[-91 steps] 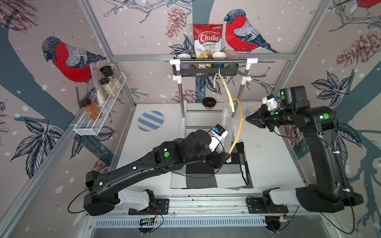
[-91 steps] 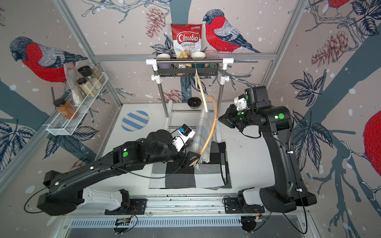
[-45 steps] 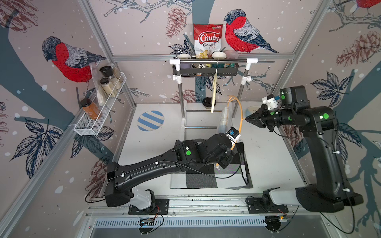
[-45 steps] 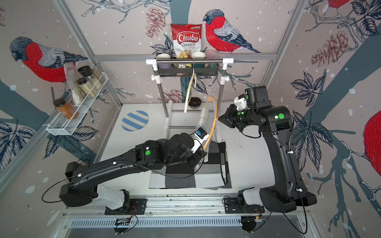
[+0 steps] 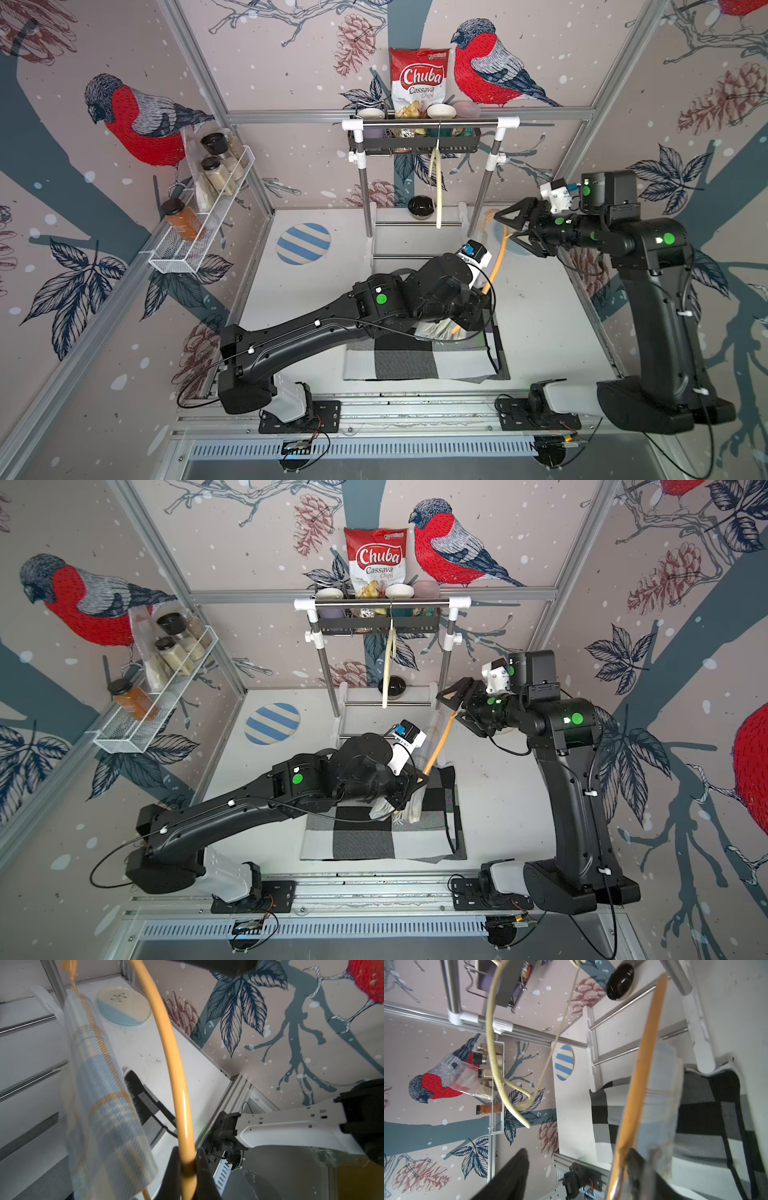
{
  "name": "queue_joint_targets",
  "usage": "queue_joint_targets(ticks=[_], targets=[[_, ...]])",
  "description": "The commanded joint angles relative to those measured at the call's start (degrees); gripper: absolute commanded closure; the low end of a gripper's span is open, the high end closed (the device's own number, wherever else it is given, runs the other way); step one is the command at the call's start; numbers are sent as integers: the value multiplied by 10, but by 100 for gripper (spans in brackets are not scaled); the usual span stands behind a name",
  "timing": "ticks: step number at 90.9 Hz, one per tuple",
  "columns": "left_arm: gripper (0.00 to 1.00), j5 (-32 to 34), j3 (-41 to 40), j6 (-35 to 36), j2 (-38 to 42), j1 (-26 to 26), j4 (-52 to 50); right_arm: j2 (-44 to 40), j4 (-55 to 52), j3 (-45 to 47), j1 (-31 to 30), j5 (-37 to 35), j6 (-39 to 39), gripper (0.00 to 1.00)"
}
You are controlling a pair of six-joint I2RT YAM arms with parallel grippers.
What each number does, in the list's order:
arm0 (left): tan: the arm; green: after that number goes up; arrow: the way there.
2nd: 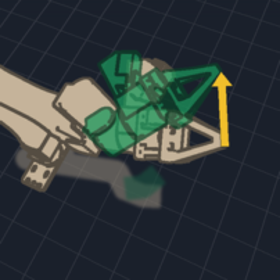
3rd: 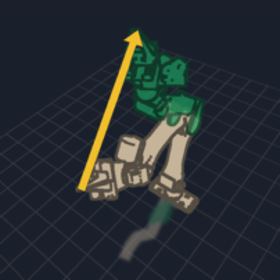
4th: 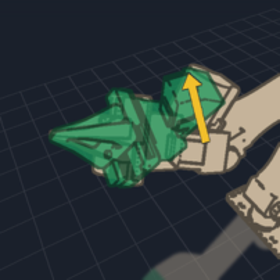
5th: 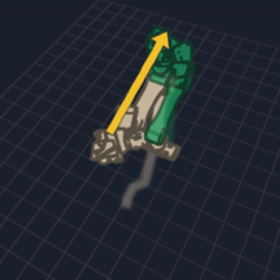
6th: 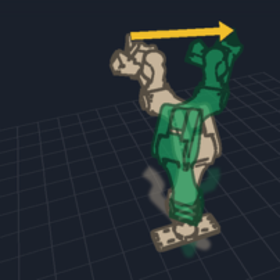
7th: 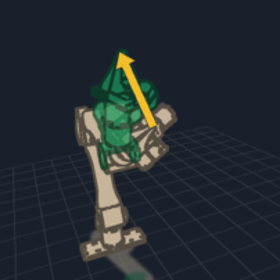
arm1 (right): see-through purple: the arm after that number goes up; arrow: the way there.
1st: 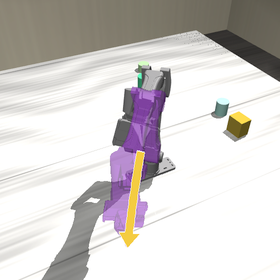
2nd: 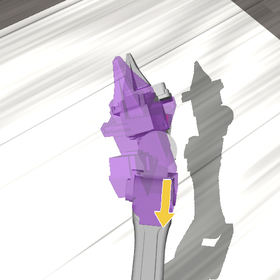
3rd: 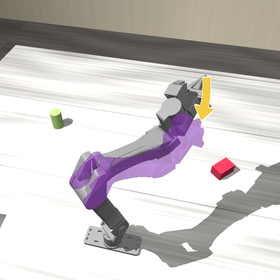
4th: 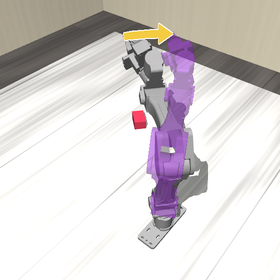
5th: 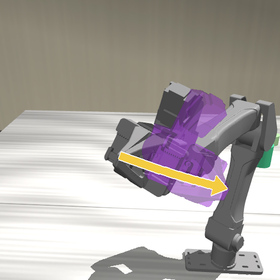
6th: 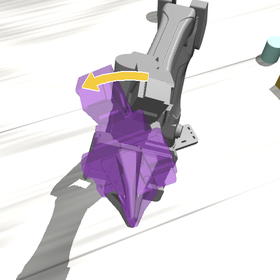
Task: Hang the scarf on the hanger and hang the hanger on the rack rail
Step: Place the hanger at the clothesline.
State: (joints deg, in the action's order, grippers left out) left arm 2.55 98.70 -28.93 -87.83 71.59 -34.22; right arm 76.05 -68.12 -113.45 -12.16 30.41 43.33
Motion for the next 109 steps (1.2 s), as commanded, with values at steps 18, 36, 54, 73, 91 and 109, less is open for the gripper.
queue_joint_targets(ticks=[18, 36, 54, 73, 91, 109], targets=[[100, -34, 58, -74, -31, -54, 181, -70, 97, 0, 44, -77, -80, 0], [100, -29, 85, -79, -50, -63, 174, -116, 144, 39, 50, -104, -93, 0], [100, -21, 36, -102, -18, -62, 193, -123, 141, 36, 54, -132, -98, 0], [100, 17, -19, -114, 43, -61, 201, -135, 135, 45, 57, -154, -103, 0], [100, 71, -1, -107, 56, -65, 177, -146, 143, 71, 58, -152, -100, 0], [100, 62, 90, -137, 9, -105, 154, -163, 165, 106, 58, -134, -98, 0]])
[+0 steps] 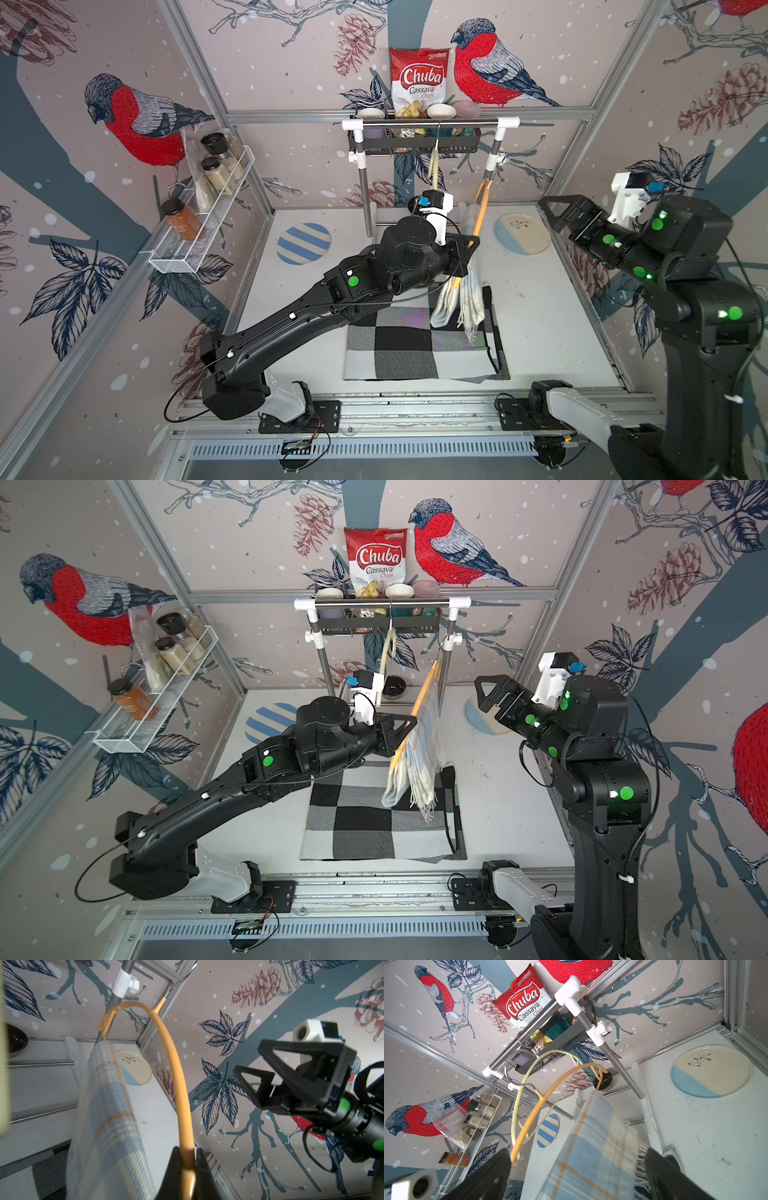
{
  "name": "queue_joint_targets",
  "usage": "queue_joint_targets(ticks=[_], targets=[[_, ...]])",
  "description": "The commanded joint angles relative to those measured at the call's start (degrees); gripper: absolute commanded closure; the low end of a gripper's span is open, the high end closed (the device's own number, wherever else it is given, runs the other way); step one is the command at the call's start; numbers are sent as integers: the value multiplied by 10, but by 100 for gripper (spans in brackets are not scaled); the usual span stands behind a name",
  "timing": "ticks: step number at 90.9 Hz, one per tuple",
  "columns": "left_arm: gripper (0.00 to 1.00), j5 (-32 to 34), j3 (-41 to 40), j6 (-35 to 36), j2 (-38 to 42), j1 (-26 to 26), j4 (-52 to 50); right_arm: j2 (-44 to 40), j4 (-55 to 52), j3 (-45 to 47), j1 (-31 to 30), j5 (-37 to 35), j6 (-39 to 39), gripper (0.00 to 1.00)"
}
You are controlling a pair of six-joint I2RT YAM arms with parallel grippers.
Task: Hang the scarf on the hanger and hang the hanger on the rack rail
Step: Place the hanger at the clothesline.
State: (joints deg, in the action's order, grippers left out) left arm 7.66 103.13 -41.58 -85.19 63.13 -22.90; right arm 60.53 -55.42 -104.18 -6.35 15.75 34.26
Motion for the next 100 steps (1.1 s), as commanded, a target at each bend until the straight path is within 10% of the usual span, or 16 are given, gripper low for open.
queue_joint_targets(ticks=[1, 52, 97, 100], targets=[[100, 10, 54, -13, -20, -23, 40, -8, 38, 14, 0, 13, -8, 0], [100, -31, 418, -84, -266, -113, -124, -24, 38, 45, -19, 11, -21, 0], [100, -82, 434, -106, -314, -165, -128, -41, 34, 79, -38, -8, -33, 0], [86, -96, 423, -101, -309, -164, -126, -40, 33, 81, -38, -8, -32, 0]])
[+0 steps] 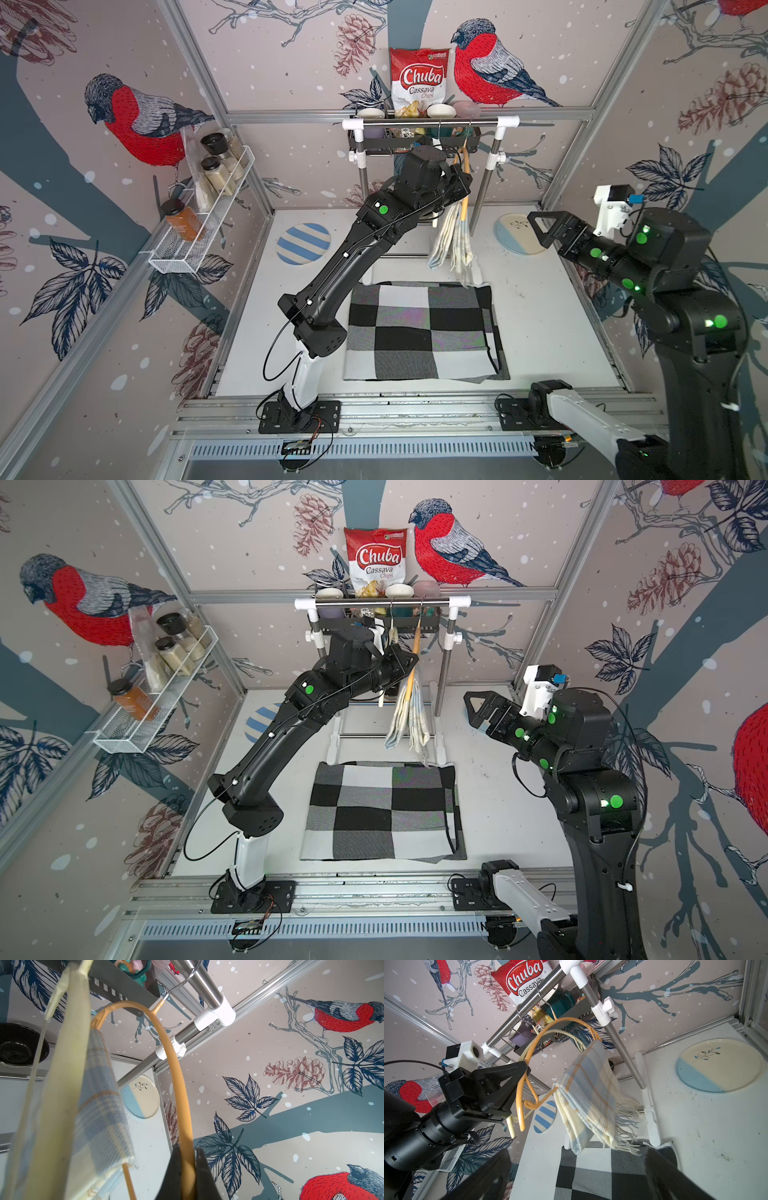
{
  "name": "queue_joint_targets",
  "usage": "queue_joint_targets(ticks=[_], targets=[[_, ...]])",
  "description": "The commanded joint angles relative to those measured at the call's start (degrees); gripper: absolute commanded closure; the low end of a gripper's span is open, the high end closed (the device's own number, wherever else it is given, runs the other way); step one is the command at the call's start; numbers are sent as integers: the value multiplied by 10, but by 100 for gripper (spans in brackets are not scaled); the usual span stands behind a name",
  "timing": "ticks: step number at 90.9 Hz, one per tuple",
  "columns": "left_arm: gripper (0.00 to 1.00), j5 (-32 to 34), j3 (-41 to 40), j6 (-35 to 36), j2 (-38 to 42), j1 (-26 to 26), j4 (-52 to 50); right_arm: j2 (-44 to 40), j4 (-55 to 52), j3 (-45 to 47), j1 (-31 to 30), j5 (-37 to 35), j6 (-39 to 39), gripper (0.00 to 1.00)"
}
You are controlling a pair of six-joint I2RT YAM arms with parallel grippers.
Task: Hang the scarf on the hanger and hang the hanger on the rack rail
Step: Place the hanger at the clothesline.
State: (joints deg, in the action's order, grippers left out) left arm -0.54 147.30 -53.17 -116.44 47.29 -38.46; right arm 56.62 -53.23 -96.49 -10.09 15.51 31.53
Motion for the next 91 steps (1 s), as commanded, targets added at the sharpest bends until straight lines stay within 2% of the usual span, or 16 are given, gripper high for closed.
queue_joint_targets(ticks=[1, 3, 5, 10, 14, 26, 38, 49, 56, 68, 78, 82, 91], targets=[[75, -17, -27, 17, 8, -5, 31, -2, 12, 4, -1, -5, -5, 0], [52, -23, -44, 22, 15, -4, 37, -2, 12, 5, -1, -6, -4, 0], [39, -27, -60, 30, 24, -1, 43, -3, 13, 7, -1, -8, -4, 0], [15, -34, -88, 62, 52, 7, 63, -4, 13, 13, -1, -10, -6, 0], [6, -43, -118, 86, 74, 12, 77, -5, 13, 18, -1, -12, -7, 0], [4, -88, -170, 148, 142, 15, 84, -8, 14, 30, 0, -12, -10, 0], [5, -68, -233, 210, 223, 16, 78, -12, 16, 34, 1, -12, -10, 0], [8, -20, -287, 263, 287, 14, 89, -14, 20, 43, 2, -8, -6, 0], [12, 46, -289, 292, 302, 13, 63, -15, 20, 46, 3, -5, -5, 0], [12, 187, -225, 328, 254, 13, -21, -18, 20, 46, 3, -3, -5, 0], [6, 265, -108, 388, 168, 9, -131, -19, 17, 42, 3, -3, -6, 0], [5, 281, -52, 404, 127, -2, -176, -21, 16, 43, 2, -5, -7, 0], [5, 266, 39, 413, 68, -31, -242, -25, 14, 48, 0, -9, -11, 0]])
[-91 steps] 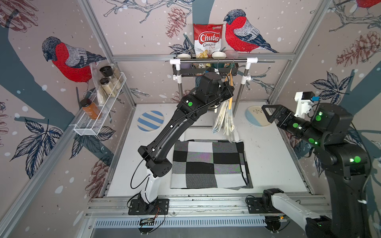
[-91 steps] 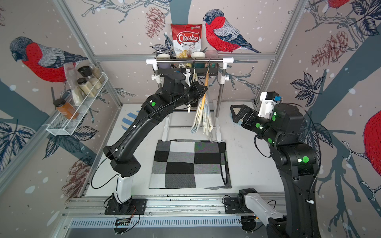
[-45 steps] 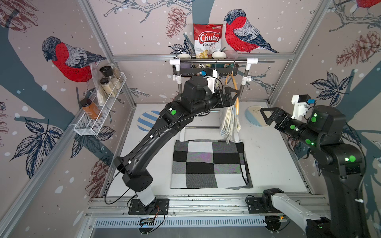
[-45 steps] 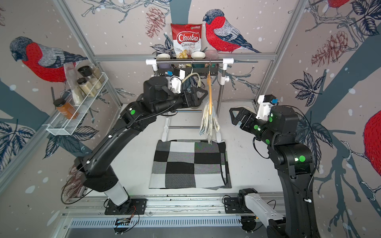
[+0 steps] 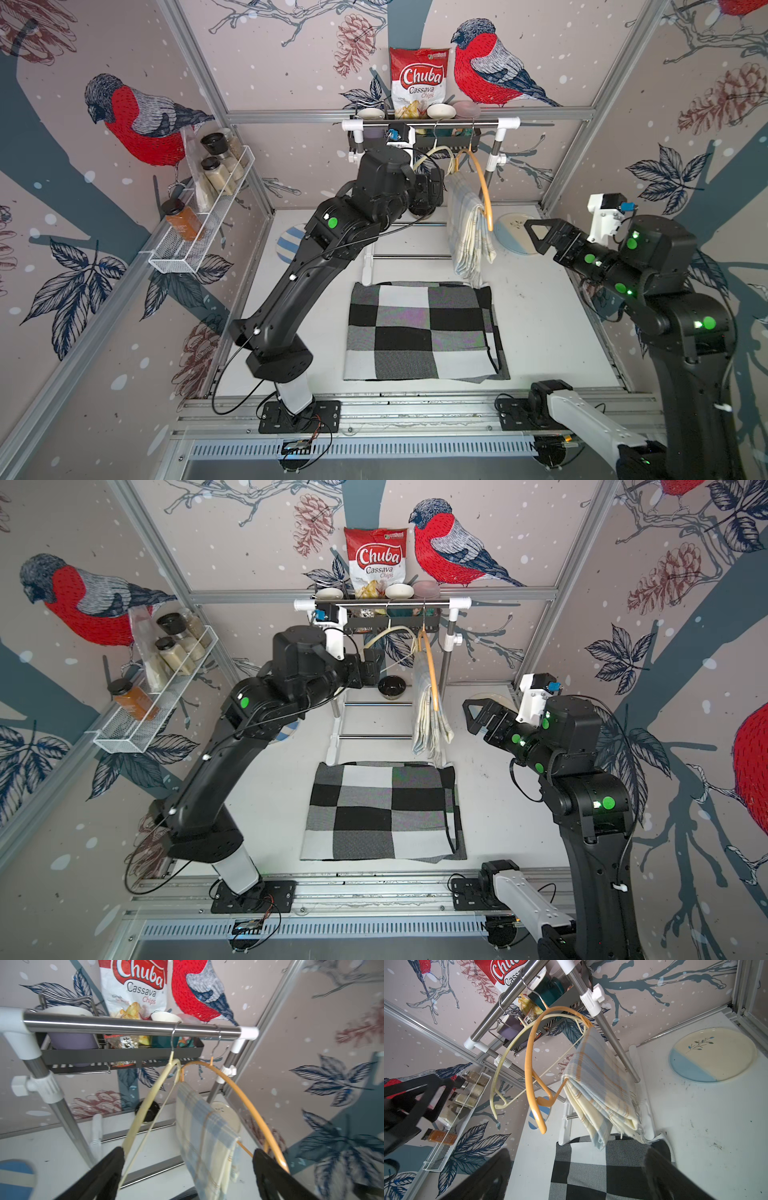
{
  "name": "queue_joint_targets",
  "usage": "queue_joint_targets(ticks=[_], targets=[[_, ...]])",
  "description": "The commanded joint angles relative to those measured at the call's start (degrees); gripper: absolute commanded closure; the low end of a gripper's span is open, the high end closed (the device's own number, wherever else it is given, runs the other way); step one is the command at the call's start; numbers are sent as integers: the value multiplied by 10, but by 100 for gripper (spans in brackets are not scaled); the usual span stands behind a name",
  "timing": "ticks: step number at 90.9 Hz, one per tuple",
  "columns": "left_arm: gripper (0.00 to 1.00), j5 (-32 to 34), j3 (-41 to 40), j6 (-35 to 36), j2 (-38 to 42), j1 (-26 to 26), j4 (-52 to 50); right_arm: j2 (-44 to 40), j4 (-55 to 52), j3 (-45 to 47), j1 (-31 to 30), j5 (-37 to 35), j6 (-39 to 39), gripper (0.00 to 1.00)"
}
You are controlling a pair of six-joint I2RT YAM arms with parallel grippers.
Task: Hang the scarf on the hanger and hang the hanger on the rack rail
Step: Place the hanger at the clothesline, then pick up the hanger from the clothesline.
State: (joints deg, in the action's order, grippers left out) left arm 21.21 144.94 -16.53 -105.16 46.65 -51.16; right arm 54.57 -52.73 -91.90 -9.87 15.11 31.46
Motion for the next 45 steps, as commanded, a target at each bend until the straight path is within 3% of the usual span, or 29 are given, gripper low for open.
queue_joint_targets(ticks=[1, 12, 26, 45], targets=[[5, 46, 69, 47, -49, -28, -118, -5, 9, 3, -3, -6, -11, 0], [6, 23, 74, 56, -68, -45, -126, -6, 9, 7, -4, -7, -12, 0], [21, -49, 70, 47, -97, -52, -145, -5, 11, 9, -4, -2, -6, 0], [69, -40, 79, 43, -109, -52, -160, -8, 11, 17, -3, -1, -5, 0]])
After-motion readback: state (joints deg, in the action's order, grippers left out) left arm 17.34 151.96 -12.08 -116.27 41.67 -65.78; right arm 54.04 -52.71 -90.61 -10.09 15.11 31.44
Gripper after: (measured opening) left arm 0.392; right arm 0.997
